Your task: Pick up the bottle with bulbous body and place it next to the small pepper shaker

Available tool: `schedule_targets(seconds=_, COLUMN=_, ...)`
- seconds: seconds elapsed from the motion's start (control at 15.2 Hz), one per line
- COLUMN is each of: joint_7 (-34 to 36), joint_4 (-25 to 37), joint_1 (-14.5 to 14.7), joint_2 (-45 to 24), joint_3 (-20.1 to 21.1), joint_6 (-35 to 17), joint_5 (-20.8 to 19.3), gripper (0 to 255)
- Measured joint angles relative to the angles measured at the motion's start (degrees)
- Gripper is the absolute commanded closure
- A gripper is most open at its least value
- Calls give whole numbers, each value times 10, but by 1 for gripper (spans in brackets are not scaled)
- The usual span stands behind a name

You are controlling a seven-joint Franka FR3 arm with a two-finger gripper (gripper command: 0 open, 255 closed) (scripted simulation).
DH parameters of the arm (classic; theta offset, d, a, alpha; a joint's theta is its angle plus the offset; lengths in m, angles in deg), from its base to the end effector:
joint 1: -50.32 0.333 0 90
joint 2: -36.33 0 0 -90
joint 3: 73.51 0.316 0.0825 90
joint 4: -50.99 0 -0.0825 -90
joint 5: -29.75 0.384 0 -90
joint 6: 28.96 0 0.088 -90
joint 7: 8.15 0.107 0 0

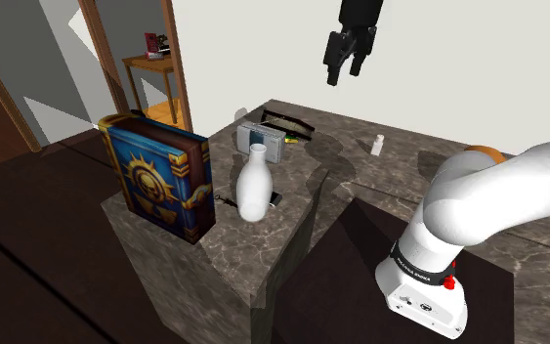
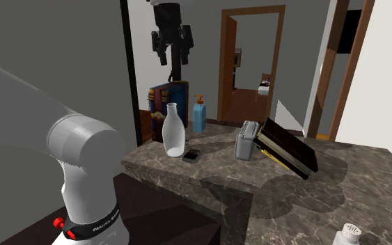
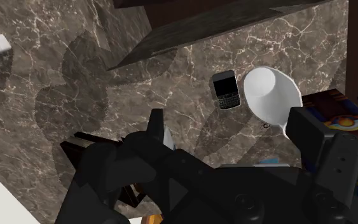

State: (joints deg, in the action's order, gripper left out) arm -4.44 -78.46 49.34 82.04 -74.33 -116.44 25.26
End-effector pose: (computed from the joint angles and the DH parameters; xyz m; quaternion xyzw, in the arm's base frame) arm 0.2985 -0.0199 0.6358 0.9977 -0.0490 0.0332 0.0333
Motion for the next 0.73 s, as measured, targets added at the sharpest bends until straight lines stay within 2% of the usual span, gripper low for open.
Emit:
schedule_targets(seconds=0.2, joint_7=5, joint_4=-14, joint_1=5, joint_2=-7, joint_3=5, joint_6=-23, joint_5=7, gripper=0)
schedule_targets(seconds=0.73, joint_7=25, joint_4=-101, joint_1=35, joint_2=-57, joint_3=34, joint_6=-176, joint_5=43, gripper=0)
